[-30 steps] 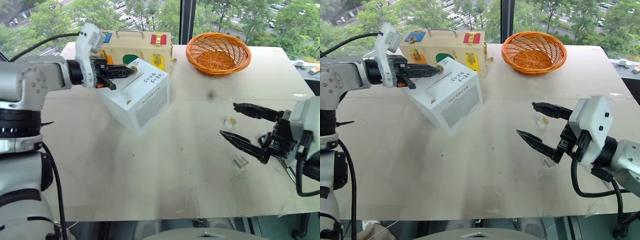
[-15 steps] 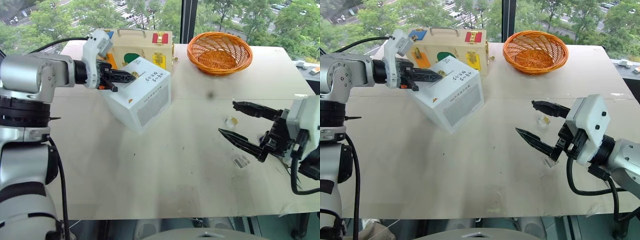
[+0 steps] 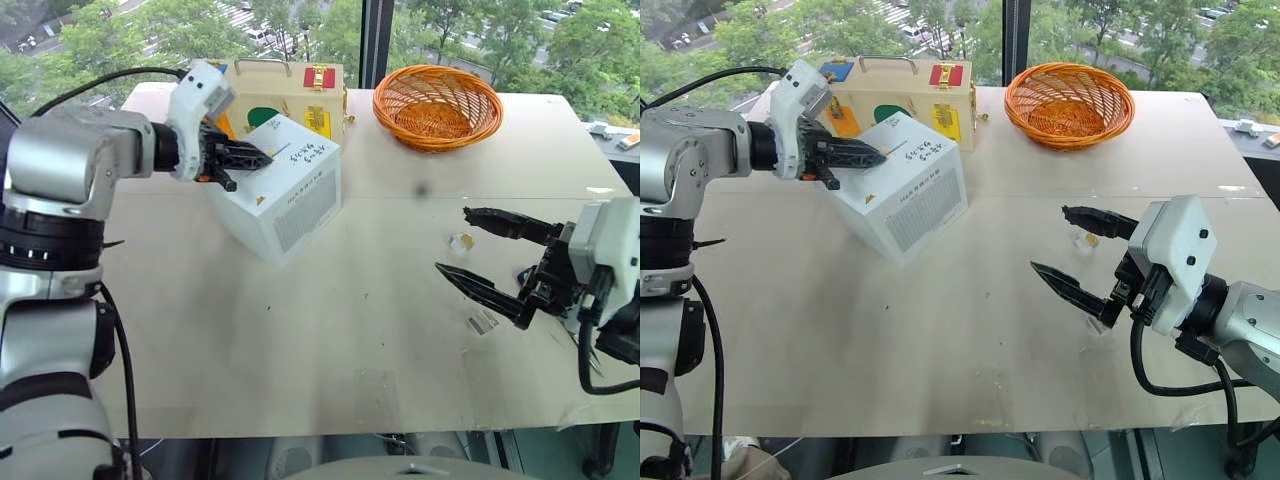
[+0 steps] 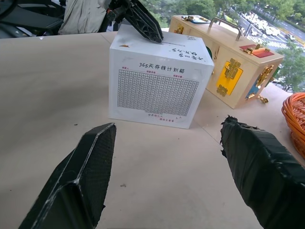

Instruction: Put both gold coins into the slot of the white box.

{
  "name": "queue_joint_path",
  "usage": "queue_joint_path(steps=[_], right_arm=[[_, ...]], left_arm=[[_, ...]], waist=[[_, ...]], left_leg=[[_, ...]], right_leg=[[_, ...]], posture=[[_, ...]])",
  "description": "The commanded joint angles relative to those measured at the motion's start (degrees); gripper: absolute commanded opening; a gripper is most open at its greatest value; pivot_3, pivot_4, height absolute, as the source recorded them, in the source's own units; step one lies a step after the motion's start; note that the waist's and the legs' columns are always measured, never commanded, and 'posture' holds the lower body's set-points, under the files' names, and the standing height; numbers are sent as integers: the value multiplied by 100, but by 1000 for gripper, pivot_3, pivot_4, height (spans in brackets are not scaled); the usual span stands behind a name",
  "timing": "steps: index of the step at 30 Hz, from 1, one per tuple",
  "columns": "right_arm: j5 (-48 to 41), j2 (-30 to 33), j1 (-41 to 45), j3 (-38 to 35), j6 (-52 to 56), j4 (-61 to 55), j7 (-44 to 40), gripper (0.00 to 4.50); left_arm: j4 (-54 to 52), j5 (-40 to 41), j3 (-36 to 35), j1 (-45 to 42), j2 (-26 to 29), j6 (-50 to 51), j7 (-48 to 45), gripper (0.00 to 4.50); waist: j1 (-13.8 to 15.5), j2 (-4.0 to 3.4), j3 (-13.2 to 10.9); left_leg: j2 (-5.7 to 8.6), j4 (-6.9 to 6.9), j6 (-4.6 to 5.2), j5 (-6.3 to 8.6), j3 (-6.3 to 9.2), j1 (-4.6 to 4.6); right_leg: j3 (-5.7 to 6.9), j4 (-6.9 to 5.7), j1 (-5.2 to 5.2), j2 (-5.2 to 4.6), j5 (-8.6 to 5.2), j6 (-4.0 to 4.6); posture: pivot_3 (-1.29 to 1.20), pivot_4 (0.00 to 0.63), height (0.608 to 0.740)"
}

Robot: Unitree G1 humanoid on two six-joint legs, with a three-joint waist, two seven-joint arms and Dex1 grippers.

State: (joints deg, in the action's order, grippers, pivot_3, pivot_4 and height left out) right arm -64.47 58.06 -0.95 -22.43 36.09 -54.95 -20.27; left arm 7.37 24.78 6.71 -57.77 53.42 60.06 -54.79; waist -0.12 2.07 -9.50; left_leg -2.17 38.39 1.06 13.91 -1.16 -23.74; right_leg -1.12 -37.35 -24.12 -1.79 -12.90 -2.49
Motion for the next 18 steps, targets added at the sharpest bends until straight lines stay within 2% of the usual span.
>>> queue_joint_path(steps=[1, 2, 3, 4, 6, 9, 11, 13, 16, 18], right_arm=[[97, -37, 15, 14, 27, -24, 107, 3762], [121, -52, 11, 74, 62, -14, 168, 3762], [466, -80, 14, 344, 174, 70, 365, 3762], [855, -45, 48, 716, 360, 227, 535, 3762], [1409, -143, 194, 1246, 675, 621, 899, 3762], [1768, -473, 561, 1653, 949, 1315, 1120, 3762], [1952, -764, 859, 1820, 1021, 1817, 1117, 3762], [2233, -923, 1077, 1999, 1021, 2197, 988, 3235], [2797, -1034, 1420, 2347, 995, 2717, 830, 2039], [2933, -1190, 1670, 2424, 1111, 3085, 762, 2039]], left_arm=[[-197, 293, -766, 14, -91, -128, 39, 2636], [-299, 397, -911, 71, -77, -165, -47, 3184], [-732, 972, -1379, 225, -138, 220, -166, 3665], [-1307, 1617, -1935, 526, -392, 288, -224, 3665], [-2238, 2408, -2468, 1094, -625, 466, -274, 3665], [-3174, 3198, -2596, 1700, -698, 719, -277, 3665], [-3758, 3444, -2546, 2263, -764, 422, -479, 3665], [-4077, 3386, -2412, 2759, -864, 152, -375, 3730], [-4433, 3290, -2236, 3393, -1023, -184, -159, 3730], [-4581, 3030, -2086, 3730, -1086, -504, -26, 3730]], waist=[[-1, 2, -1], [-2, 3, -2], [-17, 3, -1], [-42, 3, -1], [-66, 4, 0], [-57, 3, 0], [-71, 2, 1], [-64, 1, 1], [-44, 0, 2], [-48, 2, 3]], left_leg=[[0, 1, 0, 0, 0, 0], [0, 1, 0, 0, 1, -1], [0, 2, 0, 0, 2, -2], [-1, 1, 0, 0, 1, -1], [-14, 0, -1, 0, 2, 0], [-4, 2, -1, 0, 0, -1], [1, 2, -1, -1, -2, 6], [3, 2, -1, 0, -2, 13], [6, 2, -1, 0, -11, 18], [5, 3, 0, -1, -9, 18]], right_leg=[[0, -3, -1, 0, 0, -1], [1, -4, -1, 0, 0, -1], [2, -4, -1, 1, 0, 0], [1, -3, -2, 0, 0, 0], [-6, -5, -4, -11, 0, -1], [-19, -5, -5, -18, -2, -6], [-20, -9, -5, -14, -1, -6], [-30, -22, -5, -13, -2, -4], [-19, -32, -3, -3, -7, 7], [-17, -35, -3, 0, -14, 19]], posture=[[0, 150, 740], [0, 150, 740], [0, 150, 740], [0, 150, 740], [0, 150, 740], [0, 150, 740], [0, 150, 740], [0, 150, 740], [0, 150, 740], [0, 150, 740]])
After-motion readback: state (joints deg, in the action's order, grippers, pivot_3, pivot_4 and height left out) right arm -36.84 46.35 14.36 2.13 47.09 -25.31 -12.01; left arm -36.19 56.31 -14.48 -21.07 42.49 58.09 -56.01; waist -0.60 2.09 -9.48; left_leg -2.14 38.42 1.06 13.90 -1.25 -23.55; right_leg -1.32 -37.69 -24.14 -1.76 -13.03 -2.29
